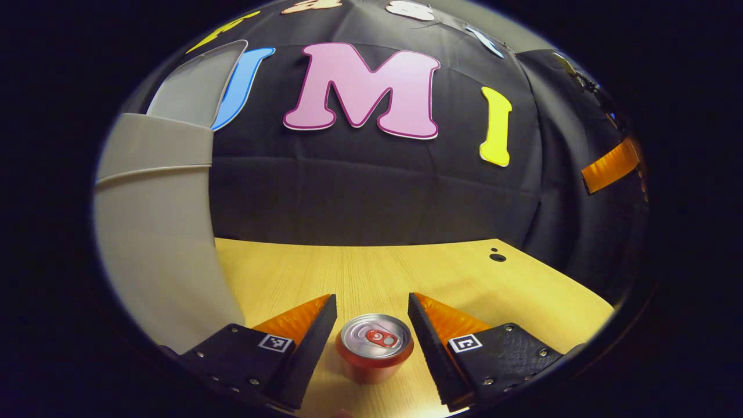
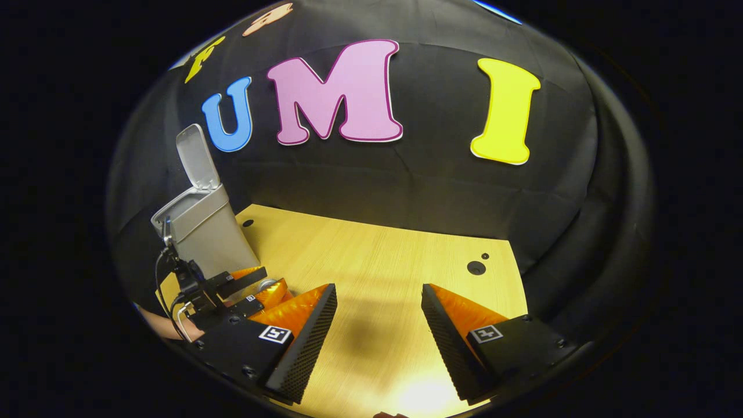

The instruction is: Press the lid of the desktop garbage bin to open it, pick up the crumpled paper on the desktop and throw it into the bin, then pick up the pop can on the desktop and drop it into the bin, and finally close the garbage bin lid.

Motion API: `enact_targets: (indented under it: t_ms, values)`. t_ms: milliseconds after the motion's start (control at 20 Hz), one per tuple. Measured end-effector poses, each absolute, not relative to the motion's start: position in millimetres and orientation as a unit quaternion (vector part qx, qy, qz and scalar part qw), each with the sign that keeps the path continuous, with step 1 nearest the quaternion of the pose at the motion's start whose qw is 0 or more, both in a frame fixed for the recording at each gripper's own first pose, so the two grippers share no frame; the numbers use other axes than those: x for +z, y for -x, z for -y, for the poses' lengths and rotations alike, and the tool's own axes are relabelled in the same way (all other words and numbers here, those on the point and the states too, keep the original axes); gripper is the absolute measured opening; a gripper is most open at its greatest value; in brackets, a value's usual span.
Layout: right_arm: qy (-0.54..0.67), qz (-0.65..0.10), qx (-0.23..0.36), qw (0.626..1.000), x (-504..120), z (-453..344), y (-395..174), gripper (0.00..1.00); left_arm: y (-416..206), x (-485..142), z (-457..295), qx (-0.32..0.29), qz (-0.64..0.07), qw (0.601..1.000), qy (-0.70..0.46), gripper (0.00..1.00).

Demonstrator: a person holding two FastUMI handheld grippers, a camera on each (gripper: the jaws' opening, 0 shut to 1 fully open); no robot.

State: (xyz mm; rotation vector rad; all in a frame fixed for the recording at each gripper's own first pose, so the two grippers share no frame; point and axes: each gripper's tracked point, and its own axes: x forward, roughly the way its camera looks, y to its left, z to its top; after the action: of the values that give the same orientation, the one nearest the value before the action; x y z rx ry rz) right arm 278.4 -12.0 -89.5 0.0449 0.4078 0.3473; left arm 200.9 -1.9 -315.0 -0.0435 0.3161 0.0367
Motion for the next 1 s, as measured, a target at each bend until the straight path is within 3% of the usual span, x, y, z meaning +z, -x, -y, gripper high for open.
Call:
enact_targets:
  t_ms: [1000]
  values:
    - [-0.022,-0.219,0.167,0.961,-103.4,9.9,-275.3,0.95,-186.2,-379.5,2.0,0.007,-0.258,0.966,0.035,0.87]
